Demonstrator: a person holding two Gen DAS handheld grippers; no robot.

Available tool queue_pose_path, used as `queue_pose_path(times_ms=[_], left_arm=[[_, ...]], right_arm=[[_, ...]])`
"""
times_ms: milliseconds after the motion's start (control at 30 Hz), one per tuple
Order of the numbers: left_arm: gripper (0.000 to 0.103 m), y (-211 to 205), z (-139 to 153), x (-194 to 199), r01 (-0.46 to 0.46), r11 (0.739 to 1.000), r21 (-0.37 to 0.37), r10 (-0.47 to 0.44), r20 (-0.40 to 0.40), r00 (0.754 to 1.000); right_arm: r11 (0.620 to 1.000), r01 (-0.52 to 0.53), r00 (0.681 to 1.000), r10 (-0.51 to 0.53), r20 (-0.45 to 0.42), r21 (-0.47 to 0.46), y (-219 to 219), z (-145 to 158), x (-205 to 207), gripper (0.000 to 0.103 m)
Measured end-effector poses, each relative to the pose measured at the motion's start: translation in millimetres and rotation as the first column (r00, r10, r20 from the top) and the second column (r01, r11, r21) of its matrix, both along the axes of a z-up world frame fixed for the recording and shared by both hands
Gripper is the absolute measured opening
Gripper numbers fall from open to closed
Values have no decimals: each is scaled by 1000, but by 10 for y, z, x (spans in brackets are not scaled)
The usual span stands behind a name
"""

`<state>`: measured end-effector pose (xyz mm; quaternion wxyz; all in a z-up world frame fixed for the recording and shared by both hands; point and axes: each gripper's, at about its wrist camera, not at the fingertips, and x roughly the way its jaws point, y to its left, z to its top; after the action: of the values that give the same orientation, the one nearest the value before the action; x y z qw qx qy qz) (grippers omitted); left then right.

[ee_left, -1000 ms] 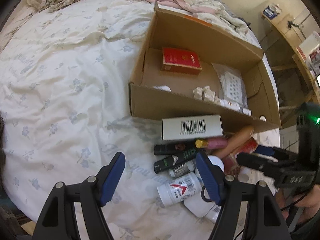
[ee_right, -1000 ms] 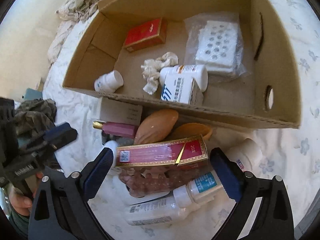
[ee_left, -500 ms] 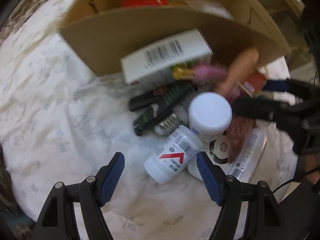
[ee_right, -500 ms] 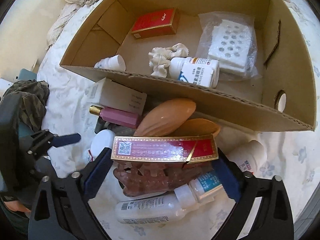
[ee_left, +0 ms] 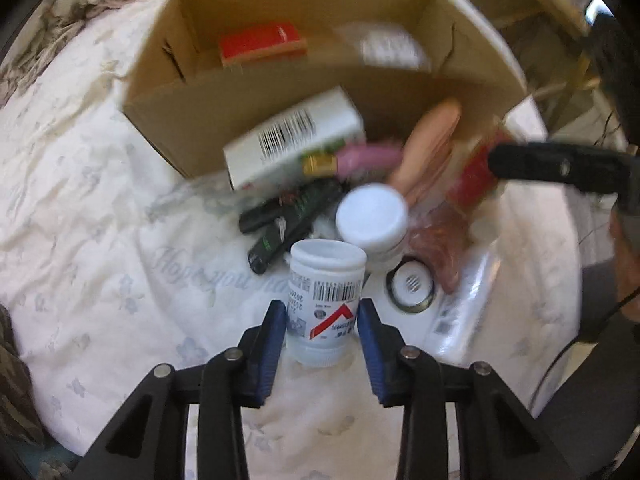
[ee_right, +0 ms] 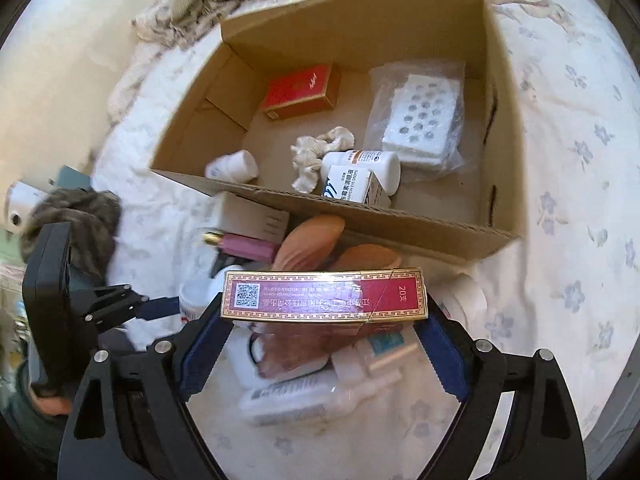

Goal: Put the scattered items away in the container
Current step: 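Lift the carton with the right tool while the left tool grasps a white bottle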

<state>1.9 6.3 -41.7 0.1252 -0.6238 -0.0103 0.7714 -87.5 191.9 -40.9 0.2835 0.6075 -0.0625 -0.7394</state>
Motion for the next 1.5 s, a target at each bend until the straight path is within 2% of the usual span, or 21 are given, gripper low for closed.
queue_pose_path(times_ms=[133,200,300,433,500,633,767,900,1033,1167,1333,1367,1400,1433,1500], left_arm=[[37,-14,438,56,-7,993,117,25,-158,987],[37,-60,620,50,-18,986,164,57,-233,971],[37,-182,818,-87,-60,978,200,120,-301,946],[37,-394,927,-179,-137,960,245,213,-318,924],[37,-402,965,-265,-153,953,260,233,-314,920],[37,-434,983,-513,-175,954,243,250,-324,912],[37,-440,861,-748,-201,956,216,259,-292,921],[37,-408,656,-993,-212,962,173,252,-258,933],[37,-358,495,-1085,-197,972,125,223,-250,942],[37,-385,405,-1109,-205,971,122,228,-221,948],[38,-384,316,-1129,-211,971,117,230,-196,953],[46,-386,312,-1138,-214,969,120,234,-191,953],[64,-387,304,-1151,-217,969,120,236,-181,955],[70,-390,304,-1153,-221,968,115,239,-176,955],[71,-403,341,-1128,-226,968,113,244,-190,951]], right_arm=[[996,29,999,-32,-34,-86,126,205,3,91],[988,43,998,-51,-48,-148,195,326,-8,91],[975,50,989,-79,-127,-217,233,589,0,91],[957,71,971,-131,-202,-282,179,796,-7,91],[951,92,960,-164,-228,-295,185,848,-28,91],[932,163,941,-245,-232,-322,288,870,-145,91],[930,212,941,-278,-194,-300,323,714,-309,91],[946,224,950,-266,-165,-235,270,556,-427,91],[967,194,958,-223,-178,-167,121,460,-495,91],[988,152,967,-155,-201,-30,-108,352,-530,91],[994,106,973,-96,-208,39,-297,258,-540,91],[994,104,973,-94,-210,39,-311,254,-548,92],[993,107,973,-97,-211,38,-318,253,-562,92],[992,122,970,-110,-218,42,-313,261,-574,93],[988,147,964,-131,-230,52,-289,281,-583,94]])
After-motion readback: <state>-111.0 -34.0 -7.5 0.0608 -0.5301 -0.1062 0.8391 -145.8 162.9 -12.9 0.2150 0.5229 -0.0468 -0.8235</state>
